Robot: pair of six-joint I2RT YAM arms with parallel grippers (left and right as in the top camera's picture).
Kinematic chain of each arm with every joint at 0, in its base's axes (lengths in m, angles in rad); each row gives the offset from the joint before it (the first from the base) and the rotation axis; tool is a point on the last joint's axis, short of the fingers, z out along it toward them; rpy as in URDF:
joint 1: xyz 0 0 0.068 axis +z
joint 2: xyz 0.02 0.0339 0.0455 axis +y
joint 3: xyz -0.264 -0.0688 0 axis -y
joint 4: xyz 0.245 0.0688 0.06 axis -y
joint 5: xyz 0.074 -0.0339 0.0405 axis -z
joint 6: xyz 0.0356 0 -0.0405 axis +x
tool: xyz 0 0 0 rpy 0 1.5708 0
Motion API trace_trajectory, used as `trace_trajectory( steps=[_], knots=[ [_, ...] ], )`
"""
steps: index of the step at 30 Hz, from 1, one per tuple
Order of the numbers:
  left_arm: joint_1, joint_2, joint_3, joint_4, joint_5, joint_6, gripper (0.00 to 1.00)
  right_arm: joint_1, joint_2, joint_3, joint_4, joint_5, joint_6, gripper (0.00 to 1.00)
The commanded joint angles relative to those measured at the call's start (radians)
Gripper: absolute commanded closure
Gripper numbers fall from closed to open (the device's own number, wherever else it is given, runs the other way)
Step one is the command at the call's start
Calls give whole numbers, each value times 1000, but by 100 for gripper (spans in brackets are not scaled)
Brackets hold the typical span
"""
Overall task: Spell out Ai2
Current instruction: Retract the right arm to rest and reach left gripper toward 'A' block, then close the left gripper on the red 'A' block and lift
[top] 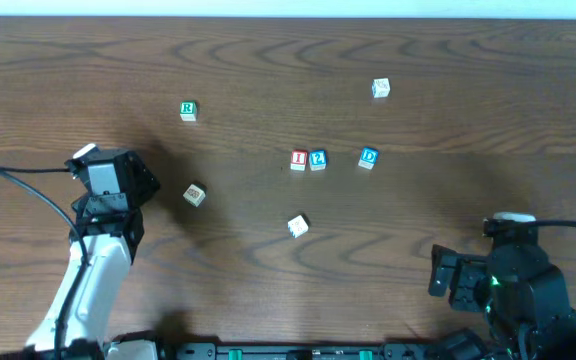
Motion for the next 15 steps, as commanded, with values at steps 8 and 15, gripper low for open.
trace_trajectory(
  steps=[8,15],
  knots=[
    [4,175,123,-47,-31,-15,4,-19,-4,-2,2,-5,18,1],
    [5,272,240,-107,-33,-116,4,-19,-4,-2,2,-5,18,1]
  ],
)
